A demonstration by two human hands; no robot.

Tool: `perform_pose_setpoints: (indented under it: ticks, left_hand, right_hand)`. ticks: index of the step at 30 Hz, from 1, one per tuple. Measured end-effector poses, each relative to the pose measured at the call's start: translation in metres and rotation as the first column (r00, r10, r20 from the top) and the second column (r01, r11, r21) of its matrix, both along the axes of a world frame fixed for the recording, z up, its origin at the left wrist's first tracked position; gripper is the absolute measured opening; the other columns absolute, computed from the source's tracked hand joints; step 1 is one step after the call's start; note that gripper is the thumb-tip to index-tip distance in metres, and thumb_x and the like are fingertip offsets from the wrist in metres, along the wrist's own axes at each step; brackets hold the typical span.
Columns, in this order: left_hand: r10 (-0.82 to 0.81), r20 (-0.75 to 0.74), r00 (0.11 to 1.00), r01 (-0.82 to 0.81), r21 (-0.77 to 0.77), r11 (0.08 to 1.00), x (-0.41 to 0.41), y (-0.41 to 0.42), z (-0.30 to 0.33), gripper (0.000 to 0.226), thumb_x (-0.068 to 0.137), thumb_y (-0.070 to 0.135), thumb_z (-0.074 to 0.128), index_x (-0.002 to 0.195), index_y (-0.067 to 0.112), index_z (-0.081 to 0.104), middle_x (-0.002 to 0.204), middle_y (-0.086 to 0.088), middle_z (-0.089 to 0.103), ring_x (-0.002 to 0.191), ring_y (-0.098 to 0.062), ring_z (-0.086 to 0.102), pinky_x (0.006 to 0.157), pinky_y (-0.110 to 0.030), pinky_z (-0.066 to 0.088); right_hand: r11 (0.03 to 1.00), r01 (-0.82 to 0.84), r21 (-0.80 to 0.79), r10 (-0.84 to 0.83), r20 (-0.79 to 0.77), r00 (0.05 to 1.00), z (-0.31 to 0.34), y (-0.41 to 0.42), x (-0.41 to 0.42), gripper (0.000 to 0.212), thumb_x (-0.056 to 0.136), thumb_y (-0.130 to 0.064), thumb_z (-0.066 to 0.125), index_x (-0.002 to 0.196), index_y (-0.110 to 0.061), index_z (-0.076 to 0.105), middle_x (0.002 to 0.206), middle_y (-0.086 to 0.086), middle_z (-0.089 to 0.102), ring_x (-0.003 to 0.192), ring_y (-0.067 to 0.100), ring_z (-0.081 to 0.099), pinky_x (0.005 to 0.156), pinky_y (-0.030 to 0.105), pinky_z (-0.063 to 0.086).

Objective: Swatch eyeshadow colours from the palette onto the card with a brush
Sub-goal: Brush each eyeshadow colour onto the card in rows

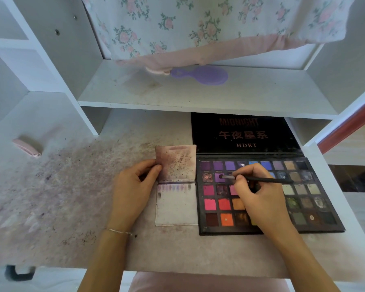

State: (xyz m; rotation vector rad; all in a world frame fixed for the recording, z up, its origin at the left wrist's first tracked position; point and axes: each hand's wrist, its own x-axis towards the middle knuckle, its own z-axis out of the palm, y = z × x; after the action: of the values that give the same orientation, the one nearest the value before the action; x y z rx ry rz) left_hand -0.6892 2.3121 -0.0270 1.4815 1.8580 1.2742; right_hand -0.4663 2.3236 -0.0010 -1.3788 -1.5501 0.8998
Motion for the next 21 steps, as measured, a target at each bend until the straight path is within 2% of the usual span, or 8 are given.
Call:
perform_pose_setpoints:
  ticks: [3,5,6,9,12,16,21]
  left_hand:
    - [-0.009,0.001,1.000,0.009,0.002,1.000,0.000,0.000,0.000,0.017,0.084,0.013,0.062,0.097,0.018,0.071,0.080,0.025,0.061,0.078,0.016,0.058,0.070,-0.001,0.042]
    - [-0.014,0.009,1.000,0.014,-0.004,1.000,-0.001,0.000,-0.001,0.018,0.084,0.014,0.062,0.098,0.020,0.070,0.081,0.027,0.060,0.078,0.015,0.058,0.071,-0.001,0.043]
    - [-0.013,0.015,1.000,0.013,-0.007,1.000,-0.001,0.000,-0.001,0.018,0.084,0.014,0.062,0.098,0.020,0.070,0.081,0.027,0.060,0.078,0.014,0.059,0.072,-0.002,0.044]
    - [-0.010,0.025,1.000,0.010,0.002,1.000,-0.001,-0.001,-0.001,0.017,0.084,0.013,0.062,0.096,0.023,0.069,0.081,0.024,0.062,0.077,0.011,0.060,0.072,-0.006,0.046]
    - [-0.029,0.041,0.999,0.029,0.003,1.000,0.000,-0.001,0.000,0.018,0.084,0.012,0.061,0.094,0.026,0.068,0.081,0.025,0.063,0.080,0.007,0.062,0.072,-0.008,0.048]
    - [-0.031,0.047,0.998,0.031,0.007,0.999,0.000,-0.001,0.001,0.015,0.084,0.011,0.061,0.094,0.018,0.071,0.080,0.026,0.063,0.079,0.004,0.062,0.072,-0.014,0.050]
    - [-0.021,0.046,0.999,0.021,0.009,1.000,0.001,-0.001,0.003,0.015,0.084,0.012,0.062,0.092,0.022,0.071,0.078,0.025,0.063,0.077,0.002,0.063,0.074,-0.024,0.052]
  right_hand:
    - [0.997,-0.071,0.003,0.071,-0.083,0.994,0.003,-0.003,-0.011,0.026,0.082,-0.003,0.056,0.073,-0.027,0.056,0.068,-0.008,0.060,0.059,0.003,0.053,0.053,0.011,0.041]
    - [0.988,-0.153,-0.019,0.150,-0.117,0.982,0.004,-0.006,-0.023,0.023,0.083,-0.005,0.058,0.074,-0.026,0.056,0.071,-0.003,0.060,0.062,0.013,0.055,0.054,0.017,0.044]
    - [0.980,-0.196,-0.036,0.191,-0.115,0.975,0.004,-0.007,-0.030,0.021,0.083,-0.007,0.058,0.075,-0.026,0.056,0.072,-0.002,0.060,0.063,0.015,0.055,0.055,0.021,0.045]
    - [0.954,-0.291,-0.070,0.285,-0.085,0.955,0.001,-0.011,-0.047,0.018,0.084,-0.013,0.059,0.077,-0.029,0.056,0.076,-0.005,0.061,0.061,0.008,0.053,0.054,0.019,0.045]
    - [0.941,-0.327,-0.090,0.323,-0.055,0.945,-0.001,-0.012,-0.057,0.016,0.085,-0.016,0.057,0.078,-0.031,0.056,0.075,-0.001,0.064,0.064,0.015,0.056,0.056,0.028,0.047]
    - [0.940,-0.332,-0.082,0.333,-0.008,0.943,-0.004,-0.013,-0.061,0.023,0.084,-0.013,0.057,0.073,-0.033,0.054,0.074,-0.005,0.065,0.063,-0.001,0.054,0.055,0.011,0.042]
    - [0.936,-0.333,-0.111,0.333,-0.014,0.943,-0.006,-0.013,-0.060,0.016,0.083,-0.015,0.057,0.075,-0.029,0.057,0.074,-0.005,0.065,0.072,0.006,0.059,0.061,0.019,0.048]
